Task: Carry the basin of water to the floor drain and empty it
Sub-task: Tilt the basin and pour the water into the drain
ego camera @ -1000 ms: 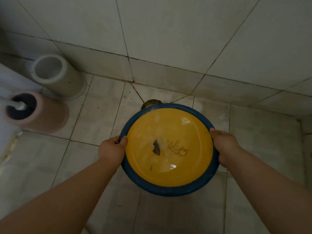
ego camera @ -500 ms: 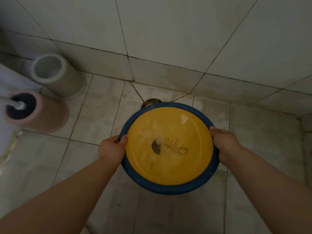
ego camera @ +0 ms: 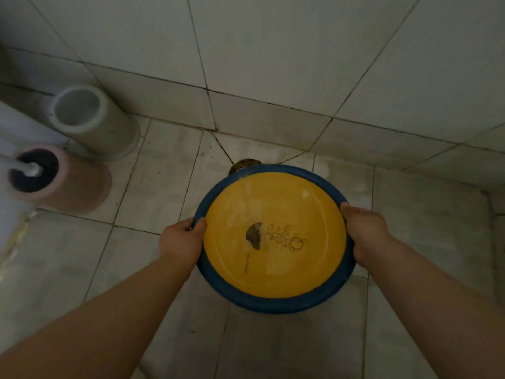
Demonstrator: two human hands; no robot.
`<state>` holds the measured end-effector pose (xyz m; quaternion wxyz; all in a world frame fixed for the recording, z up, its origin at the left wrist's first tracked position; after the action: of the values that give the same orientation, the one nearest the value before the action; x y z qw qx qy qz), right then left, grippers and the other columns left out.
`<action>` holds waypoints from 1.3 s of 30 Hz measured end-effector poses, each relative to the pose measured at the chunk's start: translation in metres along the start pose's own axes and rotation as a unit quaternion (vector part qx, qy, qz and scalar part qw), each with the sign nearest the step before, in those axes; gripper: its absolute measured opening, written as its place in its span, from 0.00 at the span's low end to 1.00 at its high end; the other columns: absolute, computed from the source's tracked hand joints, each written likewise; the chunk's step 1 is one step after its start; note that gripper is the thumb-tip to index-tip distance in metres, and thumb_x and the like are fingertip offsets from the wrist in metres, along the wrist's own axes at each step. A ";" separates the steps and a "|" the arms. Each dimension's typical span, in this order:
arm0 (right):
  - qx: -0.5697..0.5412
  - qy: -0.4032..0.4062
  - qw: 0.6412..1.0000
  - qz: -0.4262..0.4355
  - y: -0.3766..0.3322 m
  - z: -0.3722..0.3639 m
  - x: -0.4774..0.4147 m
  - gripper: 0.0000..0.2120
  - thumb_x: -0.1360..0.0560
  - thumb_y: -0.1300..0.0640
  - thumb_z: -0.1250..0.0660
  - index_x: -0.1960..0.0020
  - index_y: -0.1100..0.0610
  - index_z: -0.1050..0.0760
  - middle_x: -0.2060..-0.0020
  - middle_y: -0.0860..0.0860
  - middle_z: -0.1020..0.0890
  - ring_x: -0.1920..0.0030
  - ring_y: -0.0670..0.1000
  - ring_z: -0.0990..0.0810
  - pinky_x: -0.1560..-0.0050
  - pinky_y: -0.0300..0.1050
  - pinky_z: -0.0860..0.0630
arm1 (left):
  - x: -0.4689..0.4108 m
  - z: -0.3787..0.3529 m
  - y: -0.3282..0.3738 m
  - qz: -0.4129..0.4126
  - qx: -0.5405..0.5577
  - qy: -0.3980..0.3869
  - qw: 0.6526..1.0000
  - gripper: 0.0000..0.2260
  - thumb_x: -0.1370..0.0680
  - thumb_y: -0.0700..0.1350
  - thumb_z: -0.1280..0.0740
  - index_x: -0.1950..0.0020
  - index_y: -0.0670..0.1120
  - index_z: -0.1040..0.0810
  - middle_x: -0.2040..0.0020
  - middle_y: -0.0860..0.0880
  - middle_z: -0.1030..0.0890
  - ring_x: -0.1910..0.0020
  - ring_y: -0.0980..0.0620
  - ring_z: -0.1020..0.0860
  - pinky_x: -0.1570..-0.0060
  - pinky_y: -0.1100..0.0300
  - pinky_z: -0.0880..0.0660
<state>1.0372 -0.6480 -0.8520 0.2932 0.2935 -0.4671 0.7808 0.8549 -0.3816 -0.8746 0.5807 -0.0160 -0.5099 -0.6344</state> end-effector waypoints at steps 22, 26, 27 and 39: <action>-0.002 0.017 1.000 -0.010 0.001 0.002 0.003 0.16 0.23 0.50 0.37 0.49 0.64 0.23 0.58 0.57 0.20 0.53 0.56 0.22 0.46 0.52 0.25 | 0.000 0.000 0.002 -0.007 -0.007 0.012 1.000 0.18 0.23 0.48 0.37 0.36 0.41 0.25 0.44 0.39 0.19 0.55 0.49 0.25 0.53 0.58 0.27; 0.005 0.026 1.000 -0.009 -0.001 0.005 0.004 0.16 0.23 0.50 0.37 0.51 0.64 0.22 0.45 0.63 0.20 0.48 0.59 0.21 0.43 0.55 0.24 | 0.000 -0.001 0.001 -0.003 0.001 0.010 1.000 0.18 0.24 0.48 0.36 0.36 0.42 0.25 0.45 0.40 0.19 0.55 0.48 0.24 0.52 0.57 0.25; 0.003 0.025 1.000 -0.010 -0.002 0.006 0.005 0.17 0.23 0.50 0.37 0.50 0.65 0.22 0.44 0.63 0.20 0.49 0.58 0.22 0.43 0.54 0.25 | 0.000 -0.002 0.001 -0.004 0.001 0.011 1.000 0.18 0.24 0.48 0.36 0.36 0.42 0.25 0.44 0.40 0.19 0.55 0.48 0.24 0.52 0.57 0.25; -0.006 0.039 0.999 -0.008 -0.005 0.017 0.008 0.17 0.23 0.51 0.36 0.46 0.65 0.23 0.46 0.63 0.20 0.45 0.62 0.22 0.44 0.53 0.25 | 0.001 -0.012 0.000 -0.008 -0.009 -0.007 1.000 0.17 0.24 0.48 0.36 0.38 0.41 0.23 0.51 0.41 0.18 0.58 0.48 0.23 0.56 0.58 0.25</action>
<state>1.0387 -0.6603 -0.8371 0.3190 0.2650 -0.4575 0.7865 0.8614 -0.3903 -0.8798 0.5721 -0.0220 -0.5080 -0.6435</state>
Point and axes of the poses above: each hand's wrist, its own x-axis away from the middle knuckle, its own z-axis out of the back of the hand, y = z × x, the point moved 6 cm from there along -x, towards the middle knuckle
